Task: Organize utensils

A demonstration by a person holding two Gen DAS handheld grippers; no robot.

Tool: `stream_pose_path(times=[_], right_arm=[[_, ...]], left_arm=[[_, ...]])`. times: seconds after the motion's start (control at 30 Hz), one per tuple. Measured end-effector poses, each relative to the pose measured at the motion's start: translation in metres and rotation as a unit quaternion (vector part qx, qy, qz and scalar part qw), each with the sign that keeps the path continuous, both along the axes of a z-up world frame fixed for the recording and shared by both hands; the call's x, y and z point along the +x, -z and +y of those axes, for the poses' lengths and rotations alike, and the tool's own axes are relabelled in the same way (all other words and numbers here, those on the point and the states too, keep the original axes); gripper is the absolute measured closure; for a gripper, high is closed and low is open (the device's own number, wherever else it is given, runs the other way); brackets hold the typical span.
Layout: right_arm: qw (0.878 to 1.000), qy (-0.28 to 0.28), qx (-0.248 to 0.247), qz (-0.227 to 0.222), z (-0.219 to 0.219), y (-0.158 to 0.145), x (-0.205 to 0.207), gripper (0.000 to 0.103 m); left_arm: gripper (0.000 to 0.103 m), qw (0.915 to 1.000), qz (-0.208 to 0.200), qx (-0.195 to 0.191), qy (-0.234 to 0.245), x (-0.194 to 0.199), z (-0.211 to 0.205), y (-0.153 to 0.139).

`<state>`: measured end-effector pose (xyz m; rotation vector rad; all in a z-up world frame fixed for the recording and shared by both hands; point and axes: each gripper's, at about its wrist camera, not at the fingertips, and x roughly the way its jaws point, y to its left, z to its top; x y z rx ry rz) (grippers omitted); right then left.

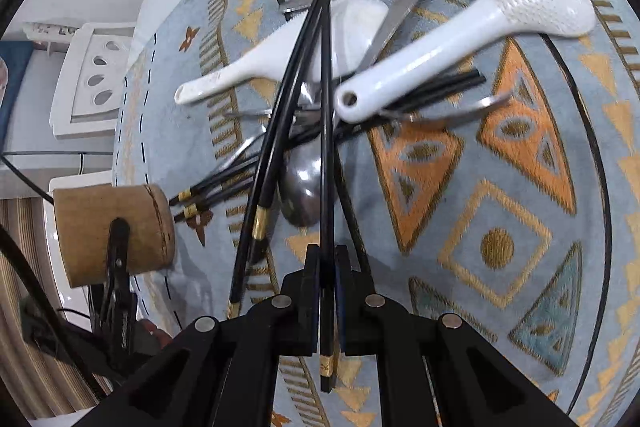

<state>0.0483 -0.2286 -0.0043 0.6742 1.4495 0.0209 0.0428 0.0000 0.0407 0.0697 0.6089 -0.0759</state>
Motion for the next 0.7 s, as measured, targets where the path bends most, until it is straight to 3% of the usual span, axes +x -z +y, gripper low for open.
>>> stream_pose_path(times=[0.53,0.7], right_arm=[[0.997,0.036,0.063,0.003,-0.021,0.013,0.01,0.098],[1.0,-0.016,0.002,-0.005,0.001,0.0,0.012,0.098]], left_arm=[[0.006,1.0,-0.002,-0.003,0.006,0.001,0.003,0.001],[0.006,1.0,-0.004,-0.005,0.007,0.001,0.004,0.001]])
